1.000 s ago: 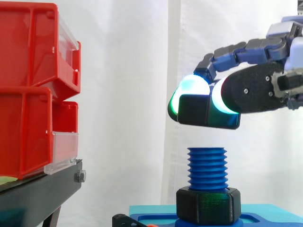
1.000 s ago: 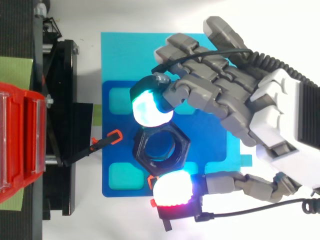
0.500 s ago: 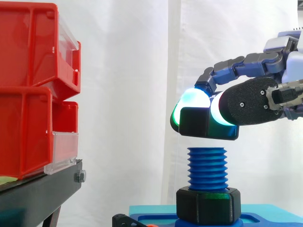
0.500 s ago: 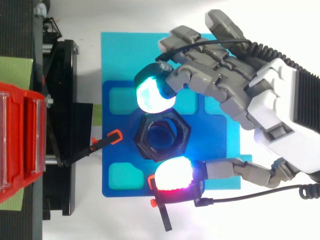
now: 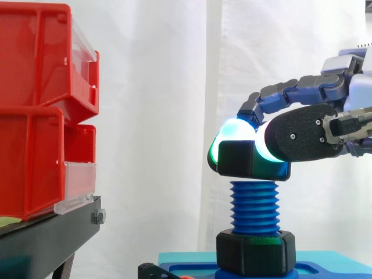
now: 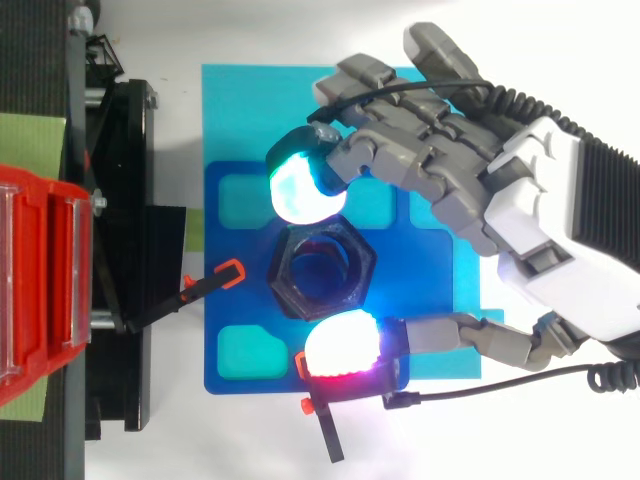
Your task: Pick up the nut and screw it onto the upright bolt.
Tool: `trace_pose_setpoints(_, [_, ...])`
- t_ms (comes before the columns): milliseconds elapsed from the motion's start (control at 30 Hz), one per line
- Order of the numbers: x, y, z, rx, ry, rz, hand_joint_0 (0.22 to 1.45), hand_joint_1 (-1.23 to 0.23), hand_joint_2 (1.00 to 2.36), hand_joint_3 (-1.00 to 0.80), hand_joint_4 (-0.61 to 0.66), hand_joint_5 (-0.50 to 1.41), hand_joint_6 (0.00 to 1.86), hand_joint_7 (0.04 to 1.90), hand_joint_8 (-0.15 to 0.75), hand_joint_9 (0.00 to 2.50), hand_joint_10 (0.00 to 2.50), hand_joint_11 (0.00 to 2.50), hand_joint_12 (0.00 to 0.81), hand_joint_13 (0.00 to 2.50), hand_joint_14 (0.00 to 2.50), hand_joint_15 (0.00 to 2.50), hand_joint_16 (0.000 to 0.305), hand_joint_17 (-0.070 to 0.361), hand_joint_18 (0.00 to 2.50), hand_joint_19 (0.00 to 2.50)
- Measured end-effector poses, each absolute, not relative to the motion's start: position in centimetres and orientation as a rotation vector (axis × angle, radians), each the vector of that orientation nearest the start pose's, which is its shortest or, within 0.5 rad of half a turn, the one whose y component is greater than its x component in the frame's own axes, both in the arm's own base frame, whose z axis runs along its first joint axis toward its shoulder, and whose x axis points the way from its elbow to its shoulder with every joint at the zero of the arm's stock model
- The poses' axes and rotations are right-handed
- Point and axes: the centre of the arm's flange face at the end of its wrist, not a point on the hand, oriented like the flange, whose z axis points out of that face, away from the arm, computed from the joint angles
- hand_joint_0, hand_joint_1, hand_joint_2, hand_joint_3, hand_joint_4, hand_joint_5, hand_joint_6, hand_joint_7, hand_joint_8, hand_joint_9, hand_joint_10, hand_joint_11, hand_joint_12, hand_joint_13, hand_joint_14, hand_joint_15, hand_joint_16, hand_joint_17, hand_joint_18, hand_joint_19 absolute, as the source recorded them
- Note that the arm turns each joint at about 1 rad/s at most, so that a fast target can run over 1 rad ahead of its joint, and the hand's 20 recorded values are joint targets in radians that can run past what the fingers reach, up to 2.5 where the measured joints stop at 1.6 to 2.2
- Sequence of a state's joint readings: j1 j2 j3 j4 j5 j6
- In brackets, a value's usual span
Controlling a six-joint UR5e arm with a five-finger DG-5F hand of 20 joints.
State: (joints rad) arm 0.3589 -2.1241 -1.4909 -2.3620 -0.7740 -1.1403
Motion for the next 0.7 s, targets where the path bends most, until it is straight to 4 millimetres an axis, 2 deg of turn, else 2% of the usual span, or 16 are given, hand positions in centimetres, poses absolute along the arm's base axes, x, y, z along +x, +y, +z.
trace_pose_setpoints(700, [69.69,4.7,26.99,0.723,1.163,0.171,0.5,-0.77,1.0,-0.5,0.31,-0.19,0.5,1.19,0.326,0.38,0.0,0.0,0.36,0.24,0.0,0.0,0.043,0.097,0.1,0.0])
